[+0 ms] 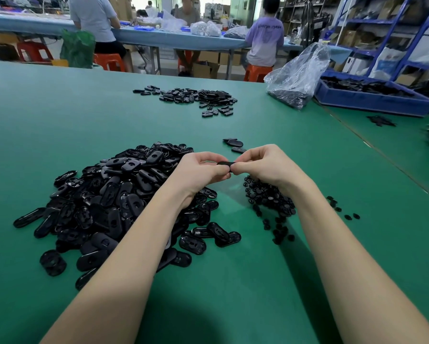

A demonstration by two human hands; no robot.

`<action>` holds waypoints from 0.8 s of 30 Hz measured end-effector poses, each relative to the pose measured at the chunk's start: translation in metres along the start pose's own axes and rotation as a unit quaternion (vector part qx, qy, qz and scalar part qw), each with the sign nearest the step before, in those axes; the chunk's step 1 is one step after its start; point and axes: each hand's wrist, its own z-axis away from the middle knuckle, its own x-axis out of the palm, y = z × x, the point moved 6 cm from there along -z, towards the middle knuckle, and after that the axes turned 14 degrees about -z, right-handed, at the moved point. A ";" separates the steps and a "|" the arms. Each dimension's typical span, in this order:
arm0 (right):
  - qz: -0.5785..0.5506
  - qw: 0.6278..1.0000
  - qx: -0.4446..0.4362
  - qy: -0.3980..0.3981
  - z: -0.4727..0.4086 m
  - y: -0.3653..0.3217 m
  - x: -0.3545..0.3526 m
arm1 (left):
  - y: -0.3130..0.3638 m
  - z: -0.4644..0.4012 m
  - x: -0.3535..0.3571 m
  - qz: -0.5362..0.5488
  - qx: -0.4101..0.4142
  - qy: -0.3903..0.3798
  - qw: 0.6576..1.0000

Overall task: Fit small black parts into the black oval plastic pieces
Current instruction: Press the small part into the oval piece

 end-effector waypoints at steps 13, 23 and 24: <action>0.012 0.993 -0.116 0.012 -0.004 -0.006 0.006 | -0.001 -0.006 -0.009 -0.029 0.030 0.075 0.996; 0.166 0.971 -0.073 0.154 -0.027 0.007 -0.022 | 0.004 -0.015 -0.021 0.054 0.015 0.074 0.996; 0.172 0.970 -0.054 0.166 -0.034 0.009 -0.025 | 0.005 -0.015 -0.024 0.061 0.014 0.074 0.995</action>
